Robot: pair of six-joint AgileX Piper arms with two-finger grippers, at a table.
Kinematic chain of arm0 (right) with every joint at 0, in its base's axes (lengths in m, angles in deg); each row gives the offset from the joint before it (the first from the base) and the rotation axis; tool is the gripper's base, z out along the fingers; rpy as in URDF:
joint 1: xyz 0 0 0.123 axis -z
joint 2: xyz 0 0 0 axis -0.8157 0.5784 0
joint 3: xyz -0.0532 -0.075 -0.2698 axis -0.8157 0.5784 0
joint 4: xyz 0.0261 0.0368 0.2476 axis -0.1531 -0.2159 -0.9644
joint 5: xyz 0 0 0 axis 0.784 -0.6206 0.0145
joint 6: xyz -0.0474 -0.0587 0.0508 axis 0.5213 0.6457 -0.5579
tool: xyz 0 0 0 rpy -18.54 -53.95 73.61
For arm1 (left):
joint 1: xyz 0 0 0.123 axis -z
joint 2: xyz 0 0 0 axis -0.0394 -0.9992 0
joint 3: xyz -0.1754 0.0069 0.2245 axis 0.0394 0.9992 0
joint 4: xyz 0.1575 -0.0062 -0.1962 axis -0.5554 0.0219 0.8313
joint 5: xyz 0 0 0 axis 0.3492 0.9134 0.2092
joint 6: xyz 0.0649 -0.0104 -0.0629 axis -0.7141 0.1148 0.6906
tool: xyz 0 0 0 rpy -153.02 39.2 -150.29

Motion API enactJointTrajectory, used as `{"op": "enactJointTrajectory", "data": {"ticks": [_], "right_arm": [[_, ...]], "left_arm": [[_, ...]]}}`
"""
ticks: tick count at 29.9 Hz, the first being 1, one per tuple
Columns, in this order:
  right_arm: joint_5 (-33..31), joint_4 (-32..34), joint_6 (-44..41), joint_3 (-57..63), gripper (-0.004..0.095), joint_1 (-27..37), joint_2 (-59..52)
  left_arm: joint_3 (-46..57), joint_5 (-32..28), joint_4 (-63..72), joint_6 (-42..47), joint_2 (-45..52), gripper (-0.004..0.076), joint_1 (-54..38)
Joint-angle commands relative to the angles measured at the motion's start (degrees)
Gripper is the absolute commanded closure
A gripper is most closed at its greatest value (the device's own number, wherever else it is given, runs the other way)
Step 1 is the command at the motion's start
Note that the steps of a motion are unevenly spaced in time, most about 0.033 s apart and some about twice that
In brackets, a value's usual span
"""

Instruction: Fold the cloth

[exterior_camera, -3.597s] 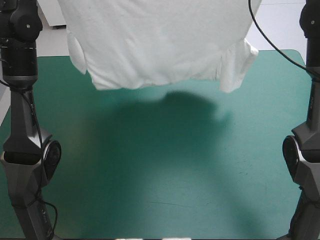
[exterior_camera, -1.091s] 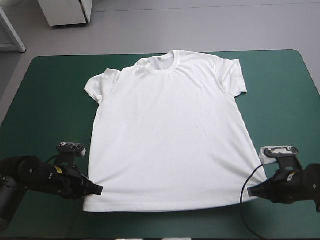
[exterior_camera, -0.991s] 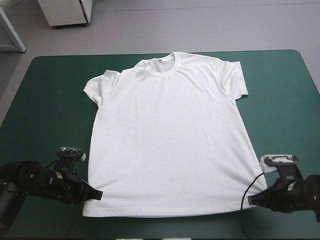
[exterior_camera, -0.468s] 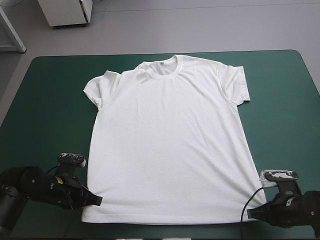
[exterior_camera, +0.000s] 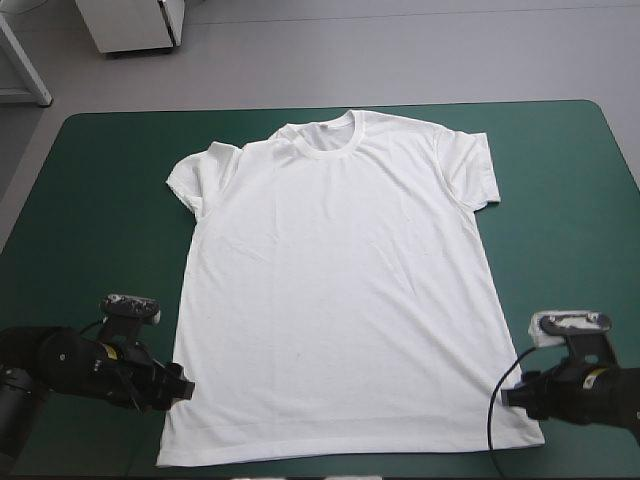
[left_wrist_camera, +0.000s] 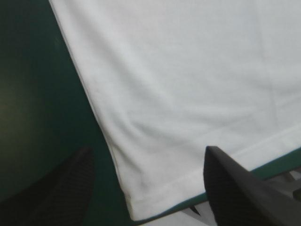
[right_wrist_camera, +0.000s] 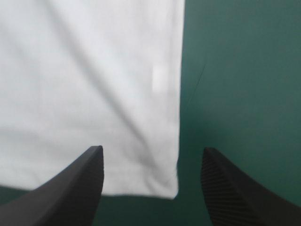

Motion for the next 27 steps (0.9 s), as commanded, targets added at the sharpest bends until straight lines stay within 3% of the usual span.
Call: {"op": "enactJointTrajectory", "data": {"ticks": [1, 5, 10, 16, 20, 27], "right_arm": [[7.7, 3.7, 0.1, -9.4, 0.0327, -0.2, 5.2], [9.8, 5.3, 0.3, -21.5, 0.0329, -0.2, 19.6], [6.6, 4.0, 0.3, -39.4, 0.0329, -0.2, 37.0], [-0.2, -6.3, 1.5, -59.3, 0.0329, -0.2, 53.6], [-1.2, -10.1, 3.4, -64.0, 0.0332, -0.2, 58.8], [1.9, -10.2, 5.5, -63.9, 0.0333, -0.1, 60.6]], "left_arm": [[-7.9, -3.2, -2.4, 1.9, -1.4, 0.0232, 0.4], [-17.4, -5.6, -10.4, 3.3, -11.1, 0.0269, 0.4], [-29.8, -7.2, -11.5, 3.1, -26.1, 0.0269, 0.4], [-41.9, -10.5, -12.8, 3.1, -40.2, 0.0269, 0.1], [-43.9, -10.9, -10.0, 2.6, -46.3, 0.0269, -2.5], [-43.9, -13.7, -6.3, -0.4, -51.4, 0.0269, -6.6]]}}
